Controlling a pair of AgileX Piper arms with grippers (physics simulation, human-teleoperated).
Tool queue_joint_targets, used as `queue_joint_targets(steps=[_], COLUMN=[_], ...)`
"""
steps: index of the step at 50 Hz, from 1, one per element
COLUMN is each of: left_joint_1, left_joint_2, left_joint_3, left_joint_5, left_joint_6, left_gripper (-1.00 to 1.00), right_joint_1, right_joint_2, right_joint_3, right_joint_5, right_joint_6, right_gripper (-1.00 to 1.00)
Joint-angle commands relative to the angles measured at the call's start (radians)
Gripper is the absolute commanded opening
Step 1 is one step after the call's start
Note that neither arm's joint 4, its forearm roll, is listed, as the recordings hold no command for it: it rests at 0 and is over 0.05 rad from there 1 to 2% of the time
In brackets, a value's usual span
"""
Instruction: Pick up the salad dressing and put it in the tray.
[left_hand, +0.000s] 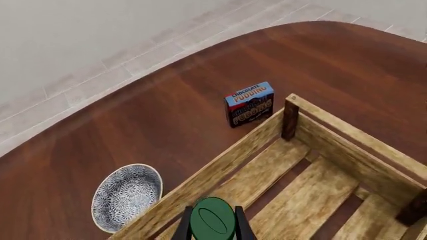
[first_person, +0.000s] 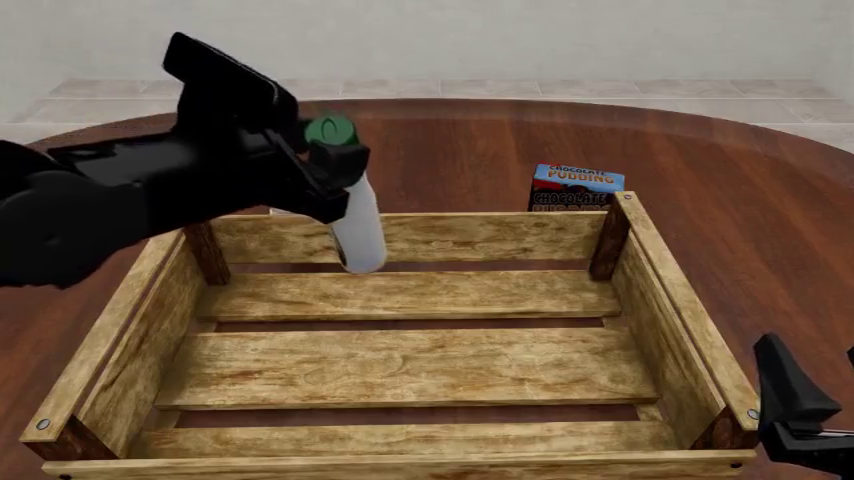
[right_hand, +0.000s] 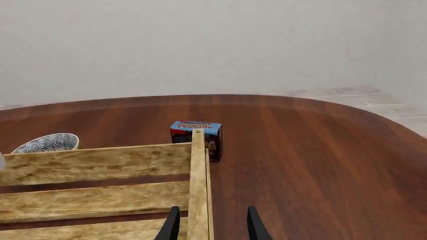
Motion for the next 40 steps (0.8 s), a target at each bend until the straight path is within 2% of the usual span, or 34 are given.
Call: queue_joint_targets(steps=[1, 3, 6, 15, 40], left_joint_1=[0.002, 0.002, 0.009, 0.012, 0.042], left_joint_2=[0.023, 0.035, 0.038, 0.069, 0.116], left_joint_3=[-0.01, -0.016, -0.001, 0.01, 0.053], left_joint_5=[0.001, 0.009, -0.005, -0.015, -0.054], left_joint_6=[-0.023, -0.045, -0.034, -0.065, -0.056], left_gripper=[-1.0, -1.0, -1.0, -1.0, -1.0], right_joint_1=[-0.002, -0.002, -0.002, -0.005, -0.008], right_joint_2=[0.0, -0.001, 0.002, 0.004, 0.014], right_joint_3=[0.0, 0.0, 0.0, 0.0, 0.0], right_joint_5=[0.0, 0.001, -0.001, -0.003, -0.014], right_joint_6=[0.001, 0.001, 0.002, 0.005, 0.01], right_gripper=[1.0, 1.0, 1.0, 1.0, 1.0])
